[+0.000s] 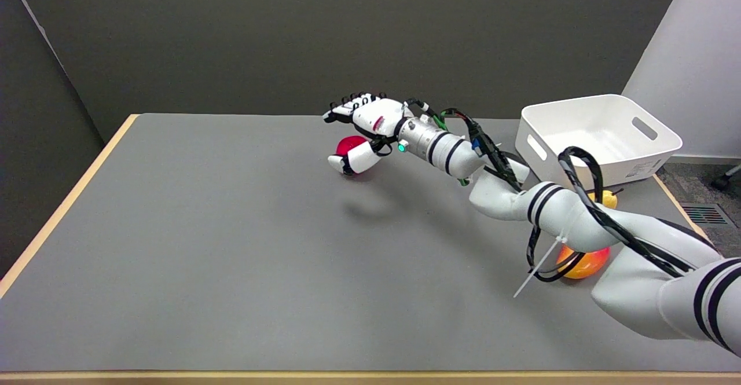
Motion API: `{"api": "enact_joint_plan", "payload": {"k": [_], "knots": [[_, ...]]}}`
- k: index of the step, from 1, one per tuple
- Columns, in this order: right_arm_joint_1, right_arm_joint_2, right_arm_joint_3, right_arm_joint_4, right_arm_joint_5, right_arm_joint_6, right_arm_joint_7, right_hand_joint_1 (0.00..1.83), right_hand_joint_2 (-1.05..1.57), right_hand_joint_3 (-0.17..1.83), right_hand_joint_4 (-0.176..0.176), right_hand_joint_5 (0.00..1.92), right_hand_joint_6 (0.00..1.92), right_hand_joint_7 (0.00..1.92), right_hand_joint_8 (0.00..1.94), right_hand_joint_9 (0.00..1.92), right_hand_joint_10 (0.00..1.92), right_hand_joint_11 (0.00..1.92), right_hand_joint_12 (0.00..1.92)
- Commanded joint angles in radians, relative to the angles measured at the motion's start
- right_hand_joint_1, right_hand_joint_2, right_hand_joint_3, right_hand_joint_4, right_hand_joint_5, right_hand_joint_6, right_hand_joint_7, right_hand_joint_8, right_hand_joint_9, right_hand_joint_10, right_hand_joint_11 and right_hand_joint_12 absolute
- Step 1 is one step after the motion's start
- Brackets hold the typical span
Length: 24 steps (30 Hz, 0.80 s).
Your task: Pick up the pomegranate.
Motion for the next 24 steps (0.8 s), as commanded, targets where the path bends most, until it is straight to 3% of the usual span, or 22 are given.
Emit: {"api": "enact_joint_plan", "payload": {"k": [1, 24], "knots": [[0.038, -0.071, -0.011, -0.163, -0.007, -0.022, 0.002, 0.34, 0.57, 0.91, 0.08, 0.16, 0.4, 0.18, 0.26, 0.1, 0.57, 0.04, 1.18], [0.036, -0.08, -0.009, -0.191, -0.007, -0.015, 0.0, 0.45, 0.61, 1.0, 0.076, 0.13, 0.42, 0.16, 0.29, 0.12, 0.61, 0.09, 1.11]]}}
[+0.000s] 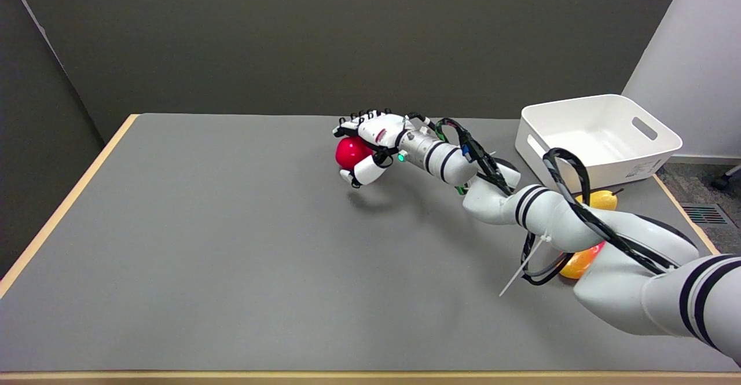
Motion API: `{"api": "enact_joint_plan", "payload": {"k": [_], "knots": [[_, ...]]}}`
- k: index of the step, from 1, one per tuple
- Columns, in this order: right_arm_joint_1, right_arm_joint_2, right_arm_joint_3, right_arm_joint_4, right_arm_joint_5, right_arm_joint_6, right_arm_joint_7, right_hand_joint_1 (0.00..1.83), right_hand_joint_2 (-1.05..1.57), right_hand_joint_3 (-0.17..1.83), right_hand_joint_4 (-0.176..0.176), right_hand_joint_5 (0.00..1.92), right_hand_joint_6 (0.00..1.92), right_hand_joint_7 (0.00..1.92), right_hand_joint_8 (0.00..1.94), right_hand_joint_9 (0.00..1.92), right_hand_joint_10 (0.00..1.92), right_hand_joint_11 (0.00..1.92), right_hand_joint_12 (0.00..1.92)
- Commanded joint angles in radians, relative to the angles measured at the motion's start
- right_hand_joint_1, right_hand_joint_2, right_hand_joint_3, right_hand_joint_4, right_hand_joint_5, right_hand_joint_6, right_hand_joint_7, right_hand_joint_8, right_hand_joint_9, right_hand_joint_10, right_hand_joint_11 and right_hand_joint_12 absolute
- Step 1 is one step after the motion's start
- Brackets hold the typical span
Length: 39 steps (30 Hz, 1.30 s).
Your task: Pick up the pomegranate.
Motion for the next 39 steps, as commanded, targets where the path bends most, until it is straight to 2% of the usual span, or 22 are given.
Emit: {"api": "enact_joint_plan", "payload": {"k": [1, 10, 15, 17, 19, 22, 27, 32, 34, 36, 39], "knots": [[0.003, -0.013, 0.0, -0.024, -0.001, 0.006, -0.004, 0.45, 0.61, 1.0, 0.075, 0.13, 0.42, 0.16, 0.29, 0.13, 0.61, 0.09, 1.11], [-0.009, -0.012, 0.002, -0.005, -0.001, 0.011, -0.008, 0.55, 0.65, 1.0, 0.073, 0.15, 0.43, 0.22, 0.31, 0.18, 0.63, 0.11, 1.15], [-0.018, -0.007, 0.005, 0.011, -0.001, 0.011, -0.008, 0.68, 0.69, 1.0, 0.073, 0.19, 0.45, 0.28, 0.35, 0.25, 0.69, 0.15, 1.21], [-0.021, -0.006, 0.007, 0.017, -0.001, 0.011, -0.008, 0.78, 0.71, 0.96, 0.073, 0.21, 0.45, 0.33, 0.37, 0.3, 0.73, 0.19, 1.29], [-0.022, -0.005, 0.007, 0.018, -0.001, 0.014, -0.008, 0.78, 0.72, 1.0, 0.074, 0.22, 0.49, 0.34, 0.42, 0.33, 0.76, 0.22, 1.31], [-0.025, -0.005, 0.008, 0.02, -0.001, 0.025, -0.008, 0.91, 0.77, 0.92, 0.074, 0.27, 0.57, 0.44, 0.47, 0.4, 0.87, 0.31, 1.42], [-0.032, -0.002, 0.011, 0.035, -0.001, 0.028, -0.009, 0.96, 0.82, 0.9, 0.078, 0.3, 0.78, 0.55, 0.67, 0.5, 1.02, 0.42, 1.51], [-0.039, -0.001, 0.018, 0.041, -0.001, 0.033, -0.009, 1.03, 0.86, 0.89, 0.108, 0.34, 1.13, 0.6, 0.83, 0.59, 1.14, 0.52, 1.57], [-0.04, 0.001, 0.019, 0.047, -0.001, 0.033, -0.009, 1.04, 0.88, 0.86, 0.115, 0.36, 1.17, 0.61, 0.87, 0.6, 1.15, 0.53, 1.58], [-0.044, 0.002, 0.025, 0.055, -0.001, 0.035, -0.009, 1.11, 1.28, 0.09, -0.063, 0.49, 1.72, 0.72, 1.33, 0.67, 1.13, 0.6, 1.57], [-0.053, 0.005, 0.046, 0.071, -0.001, 0.046, -0.009, 1.11, 1.24, 0.19, -0.072, 0.49, 1.76, 0.72, 1.37, 0.65, 1.24, 0.59, 1.65]]}}
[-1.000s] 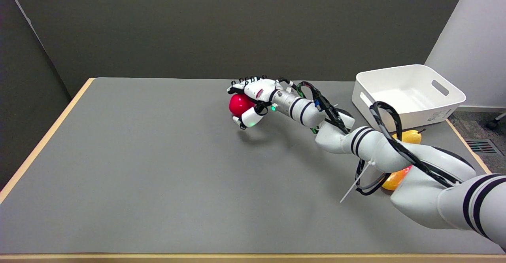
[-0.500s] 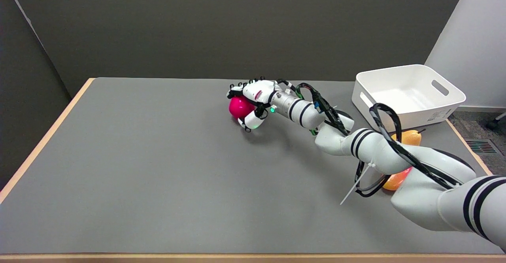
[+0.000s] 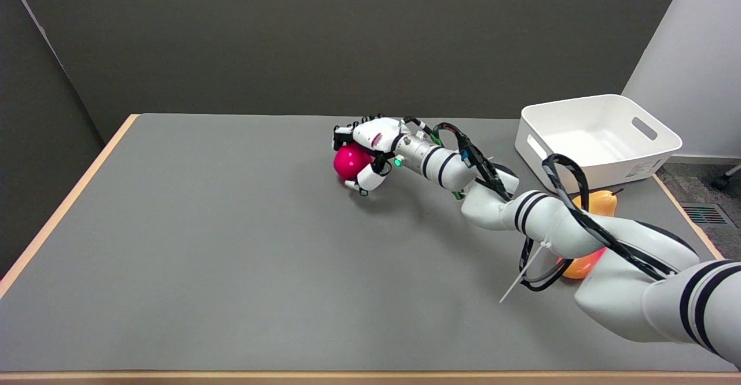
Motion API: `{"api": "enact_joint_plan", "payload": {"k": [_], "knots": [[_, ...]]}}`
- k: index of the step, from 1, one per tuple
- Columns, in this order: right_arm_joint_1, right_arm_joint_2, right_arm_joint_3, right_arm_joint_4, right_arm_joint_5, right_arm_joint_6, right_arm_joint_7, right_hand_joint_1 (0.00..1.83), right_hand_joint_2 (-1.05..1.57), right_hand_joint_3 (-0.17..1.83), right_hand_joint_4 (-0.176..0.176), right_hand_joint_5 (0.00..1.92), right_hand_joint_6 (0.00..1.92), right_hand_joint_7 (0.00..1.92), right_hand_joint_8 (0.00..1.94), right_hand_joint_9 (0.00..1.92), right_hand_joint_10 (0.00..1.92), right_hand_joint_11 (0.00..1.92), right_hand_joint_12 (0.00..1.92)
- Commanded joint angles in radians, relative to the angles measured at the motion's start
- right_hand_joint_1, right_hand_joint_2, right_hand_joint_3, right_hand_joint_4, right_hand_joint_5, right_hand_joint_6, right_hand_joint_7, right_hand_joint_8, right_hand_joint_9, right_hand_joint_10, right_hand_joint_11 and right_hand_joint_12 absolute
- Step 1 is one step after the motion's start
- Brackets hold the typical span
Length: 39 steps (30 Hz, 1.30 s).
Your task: Pick up the pomegranate.
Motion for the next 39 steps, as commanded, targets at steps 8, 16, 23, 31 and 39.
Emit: {"api": "enact_joint_plan", "payload": {"k": [8, 16, 23, 31, 39], "knots": [[-0.062, 0.041, 0.131, 0.169, 0.0, 0.075, -0.04, 1.14, 1.2, 0.21, -0.088, 0.53, 1.68, 0.8, 1.34, 0.74, 1.28, 0.63, 1.66], [-0.127, 0.109, 0.257, 0.404, 0.0, 0.115, -0.125, 1.16, 1.19, 0.21, -0.104, 0.52, 1.63, 0.82, 1.37, 0.78, 1.26, 0.68, 1.64], [-0.224, 0.208, 0.452, 0.644, 0.005, 0.066, -0.237, 1.16, 1.19, 0.21, -0.104, 0.53, 1.62, 0.83, 1.36, 0.8, 1.27, 0.69, 1.64], [-0.356, 0.301, 0.682, 0.757, 0.001, -0.09, -0.286, 1.16, 1.18, 0.21, -0.098, 0.53, 1.61, 0.83, 1.36, 0.82, 1.29, 0.7, 1.66], [-0.417, 0.393, 0.829, 0.712, 0.002, -0.236, -0.286, 1.16, 1.18, 0.21, -0.094, 0.54, 1.61, 0.83, 1.36, 0.82, 1.29, 0.7, 1.66]]}}
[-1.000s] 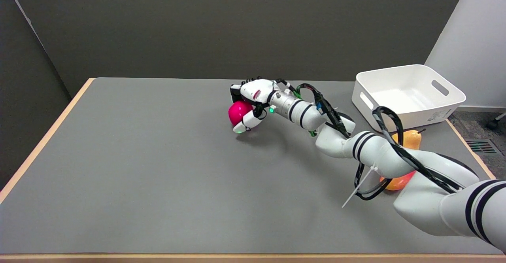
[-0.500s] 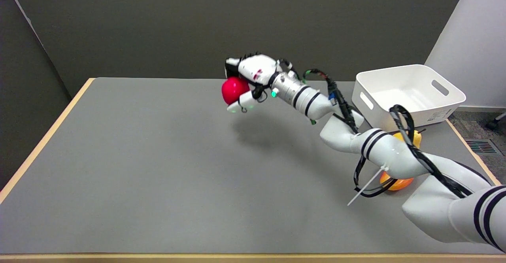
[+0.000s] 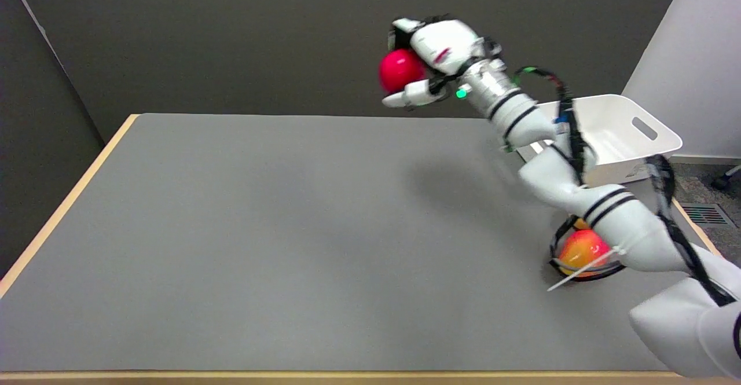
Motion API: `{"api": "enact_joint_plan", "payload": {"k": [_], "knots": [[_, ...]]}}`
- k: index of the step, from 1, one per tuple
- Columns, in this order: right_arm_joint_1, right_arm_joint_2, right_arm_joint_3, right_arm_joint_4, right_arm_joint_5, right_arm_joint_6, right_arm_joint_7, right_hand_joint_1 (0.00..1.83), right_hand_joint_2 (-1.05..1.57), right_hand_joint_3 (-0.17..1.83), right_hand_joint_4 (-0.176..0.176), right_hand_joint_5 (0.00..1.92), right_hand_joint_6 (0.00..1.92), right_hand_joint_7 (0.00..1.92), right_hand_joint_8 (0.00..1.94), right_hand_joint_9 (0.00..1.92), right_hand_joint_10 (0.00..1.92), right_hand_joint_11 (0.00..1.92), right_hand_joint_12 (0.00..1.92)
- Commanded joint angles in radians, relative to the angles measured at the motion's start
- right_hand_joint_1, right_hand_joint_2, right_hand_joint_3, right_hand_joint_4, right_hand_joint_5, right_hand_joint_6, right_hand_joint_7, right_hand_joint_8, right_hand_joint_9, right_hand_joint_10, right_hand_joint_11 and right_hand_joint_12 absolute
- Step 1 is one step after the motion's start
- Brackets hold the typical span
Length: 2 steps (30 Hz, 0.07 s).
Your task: Pick up the pomegranate.
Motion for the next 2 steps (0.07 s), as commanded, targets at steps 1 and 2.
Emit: {"api": "enact_joint_plan", "payload": {"k": [1, 2], "knots": [[-0.194, 0.214, 0.38, 0.136, 0.002, -0.261, -0.089, 1.16, 1.18, 0.21, -0.093, 0.54, 1.61, 0.83, 1.35, 0.82, 1.29, 0.7, 1.66], [-0.194, 0.227, 0.385, 0.12, 0.002, -0.276, -0.089, 1.16, 1.18, 0.21, -0.092, 0.54, 1.61, 0.83, 1.35, 0.82, 1.28, 0.7, 1.66]]}}
